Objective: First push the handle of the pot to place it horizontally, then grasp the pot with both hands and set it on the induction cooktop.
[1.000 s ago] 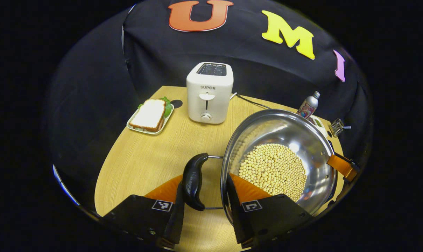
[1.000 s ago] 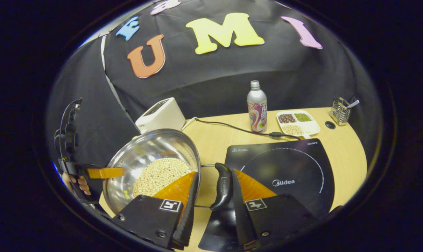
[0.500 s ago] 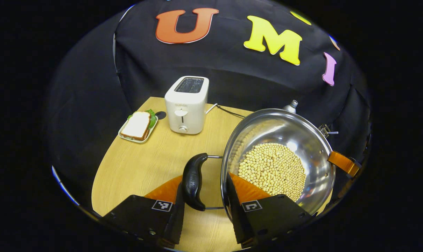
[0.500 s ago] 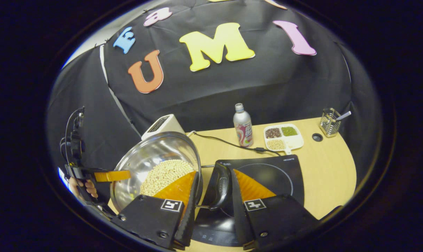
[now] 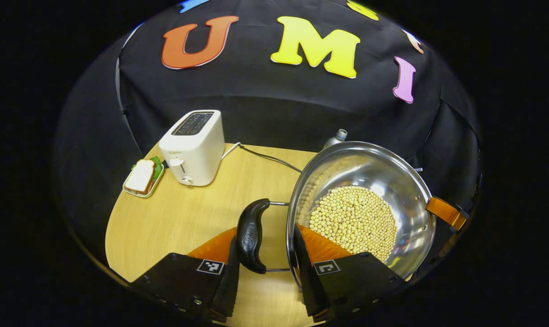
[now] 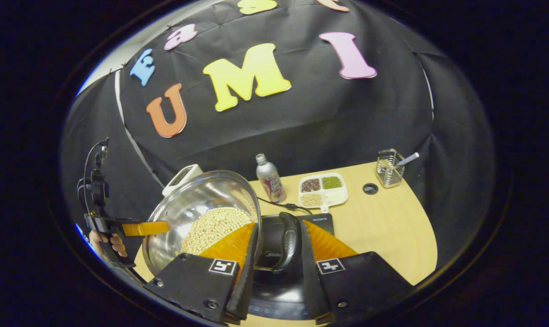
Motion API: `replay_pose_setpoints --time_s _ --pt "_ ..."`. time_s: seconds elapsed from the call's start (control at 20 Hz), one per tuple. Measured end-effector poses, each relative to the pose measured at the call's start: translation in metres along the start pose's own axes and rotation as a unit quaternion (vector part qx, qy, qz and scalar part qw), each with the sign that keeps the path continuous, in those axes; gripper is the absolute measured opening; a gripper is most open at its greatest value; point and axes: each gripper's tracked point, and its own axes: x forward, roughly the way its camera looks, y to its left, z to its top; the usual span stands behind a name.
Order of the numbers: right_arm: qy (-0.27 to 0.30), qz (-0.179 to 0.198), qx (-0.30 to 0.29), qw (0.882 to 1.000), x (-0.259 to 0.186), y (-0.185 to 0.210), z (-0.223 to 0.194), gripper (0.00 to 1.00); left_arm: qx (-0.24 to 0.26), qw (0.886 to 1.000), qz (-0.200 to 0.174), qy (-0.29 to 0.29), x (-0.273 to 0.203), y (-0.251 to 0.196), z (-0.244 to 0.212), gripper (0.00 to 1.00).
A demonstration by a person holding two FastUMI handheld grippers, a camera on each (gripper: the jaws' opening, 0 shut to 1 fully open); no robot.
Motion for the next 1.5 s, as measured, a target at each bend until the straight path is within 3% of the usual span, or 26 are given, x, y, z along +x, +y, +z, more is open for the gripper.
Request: replay_pose_setpoints --time_s 0.25,0.7,0.95,1.0,1.05,1.35,1.5 --pt "0.003 -0.02 0.008 1.0 0.0 -0.042 -0.001 0.48 0.008 1.0 -0.013 0.012 0.022 -0.036 -0.007 0.57" --pt "0.027 -0.032 0.03 0.999 0.03 -0.08 -0.024 0.48 0.008 1.0 -0.013 0.025 0.059 -0.053 -0.023 0.57" --pt "0.046 -0.034 0.052 0.997 0.054 -0.097 -0.041 0.51 0.016 0.999 -0.007 0.03 0.084 -0.058 -0.03 0.57" --pt "0.046 -0.035 0.054 0.997 0.057 -0.1 -0.042 0.48 0.015 0.999 -0.007 0.031 0.089 -0.059 -0.03 0.52" --pt "0.047 -0.036 0.058 0.997 0.061 -0.103 -0.044 0.51 0.015 0.999 -0.007 0.029 0.094 -0.06 -0.031 0.57" --pt "0.032 -0.036 0.069 0.996 0.072 -0.109 -0.051 0.48 0.006 1.0 -0.017 0.008 0.105 -0.058 -0.034 0.57" --pt "0.025 -0.039 0.051 0.998 0.072 -0.11 -0.052 0.53 0.008 1.0 -0.019 0.006 0.105 -0.059 -0.034 0.57"
